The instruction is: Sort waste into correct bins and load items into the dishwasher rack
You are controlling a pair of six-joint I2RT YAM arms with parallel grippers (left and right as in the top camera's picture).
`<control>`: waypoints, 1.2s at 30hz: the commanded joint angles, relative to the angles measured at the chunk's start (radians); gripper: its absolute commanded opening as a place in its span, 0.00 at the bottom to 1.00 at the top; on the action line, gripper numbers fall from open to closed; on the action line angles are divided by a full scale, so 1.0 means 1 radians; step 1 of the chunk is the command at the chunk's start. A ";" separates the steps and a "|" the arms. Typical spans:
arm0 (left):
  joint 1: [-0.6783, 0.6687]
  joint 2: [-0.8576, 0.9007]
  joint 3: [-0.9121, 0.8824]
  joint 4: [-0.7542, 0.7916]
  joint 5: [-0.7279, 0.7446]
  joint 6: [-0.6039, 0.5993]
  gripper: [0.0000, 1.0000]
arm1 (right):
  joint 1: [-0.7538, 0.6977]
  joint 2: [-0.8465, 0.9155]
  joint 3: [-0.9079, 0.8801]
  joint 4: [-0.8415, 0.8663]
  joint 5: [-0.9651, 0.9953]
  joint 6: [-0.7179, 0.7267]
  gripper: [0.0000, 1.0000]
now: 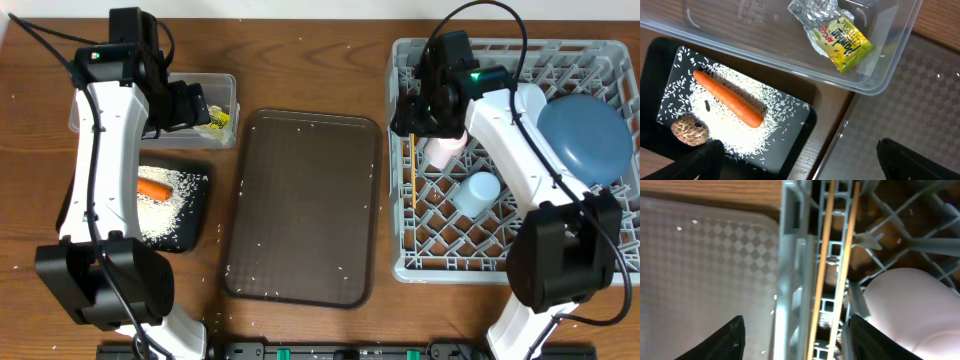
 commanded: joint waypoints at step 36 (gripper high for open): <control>0.002 0.006 -0.008 -0.003 0.013 -0.005 0.98 | -0.029 -0.726 -0.167 0.031 0.233 -0.206 0.99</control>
